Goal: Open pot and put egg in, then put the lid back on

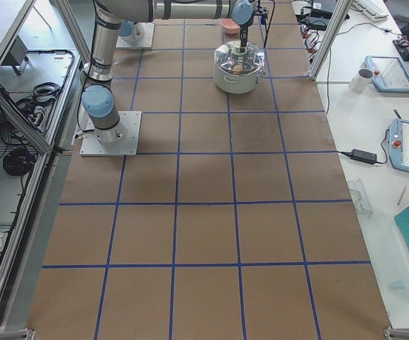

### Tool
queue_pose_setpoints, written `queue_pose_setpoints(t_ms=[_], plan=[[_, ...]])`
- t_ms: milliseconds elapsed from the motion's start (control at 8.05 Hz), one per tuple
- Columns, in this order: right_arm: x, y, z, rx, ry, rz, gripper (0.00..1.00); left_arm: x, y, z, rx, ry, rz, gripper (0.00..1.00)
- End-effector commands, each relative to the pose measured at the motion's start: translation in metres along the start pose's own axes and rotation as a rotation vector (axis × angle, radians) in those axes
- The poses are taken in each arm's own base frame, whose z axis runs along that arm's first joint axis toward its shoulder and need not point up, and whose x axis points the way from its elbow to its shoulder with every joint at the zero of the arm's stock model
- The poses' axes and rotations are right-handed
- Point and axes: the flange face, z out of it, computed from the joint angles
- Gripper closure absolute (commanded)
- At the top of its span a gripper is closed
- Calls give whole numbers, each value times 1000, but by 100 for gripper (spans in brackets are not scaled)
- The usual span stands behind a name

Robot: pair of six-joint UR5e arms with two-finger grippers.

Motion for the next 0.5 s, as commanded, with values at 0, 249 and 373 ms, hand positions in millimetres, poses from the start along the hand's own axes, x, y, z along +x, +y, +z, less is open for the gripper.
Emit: queue_pose_setpoints(t_ms=[0, 249, 373], plan=[[-1, 0, 5, -6, 3, 4, 59, 1, 11, 0, -48, 15, 107, 0], [-2, -1, 9, -6, 3, 4, 59, -3, 17, -8, -48, -3, 89, 0], [-4, 0, 9, -8, 4, 1, 59, -3, 18, -7, -55, -8, 94, 0]])
